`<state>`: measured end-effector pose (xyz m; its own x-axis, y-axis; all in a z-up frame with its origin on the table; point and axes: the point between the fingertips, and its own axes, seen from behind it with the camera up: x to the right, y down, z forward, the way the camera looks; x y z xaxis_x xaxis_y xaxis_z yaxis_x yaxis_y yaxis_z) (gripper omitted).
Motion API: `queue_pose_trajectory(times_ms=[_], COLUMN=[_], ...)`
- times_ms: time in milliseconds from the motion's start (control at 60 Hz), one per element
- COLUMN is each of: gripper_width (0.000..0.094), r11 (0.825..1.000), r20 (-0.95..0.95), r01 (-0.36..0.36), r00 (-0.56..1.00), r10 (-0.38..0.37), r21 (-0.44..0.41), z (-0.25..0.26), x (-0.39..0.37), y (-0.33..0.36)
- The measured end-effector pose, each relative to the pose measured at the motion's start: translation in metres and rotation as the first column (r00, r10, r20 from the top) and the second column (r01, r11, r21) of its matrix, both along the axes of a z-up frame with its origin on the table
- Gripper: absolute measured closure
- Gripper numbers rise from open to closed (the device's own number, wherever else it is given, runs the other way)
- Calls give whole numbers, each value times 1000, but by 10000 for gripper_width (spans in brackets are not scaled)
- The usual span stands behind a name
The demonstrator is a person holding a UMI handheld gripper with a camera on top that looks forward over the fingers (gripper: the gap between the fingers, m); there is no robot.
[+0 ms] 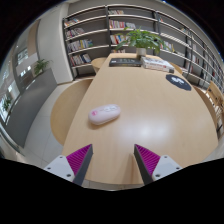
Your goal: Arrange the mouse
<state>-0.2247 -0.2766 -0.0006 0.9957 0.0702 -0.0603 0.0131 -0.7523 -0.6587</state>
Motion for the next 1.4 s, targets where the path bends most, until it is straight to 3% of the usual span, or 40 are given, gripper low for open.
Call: queue_pose_trajectory(times_ms=[300,450,517,617,867,967,1100,1217,1300,1400], gripper_width=[91,141,227,434,592,601,599,599,598,600], r11=[1000,1000,1000,999,993,990,998,996,978,940], r20=[45,44,49,54,34,55,40,62,95,130], r01=[-2,-20,-25,-13,-18,-29,-33,-36,-31,-16], r00=[999,999,998,998,999,998,999,998,995,991], r10=[2,20,26,14,22,36,35,31,12,-30], r21=[4,-1,-10,-32,-120,-137,-54,81,207,340], z=[-13,-14,-16,-18,-20,-15,28,101,169,248], x=[-50,-71,-73,-70,-68,-57,-30,15,63,138], y=[97,140,154,163,162,163,192,248,299,359])
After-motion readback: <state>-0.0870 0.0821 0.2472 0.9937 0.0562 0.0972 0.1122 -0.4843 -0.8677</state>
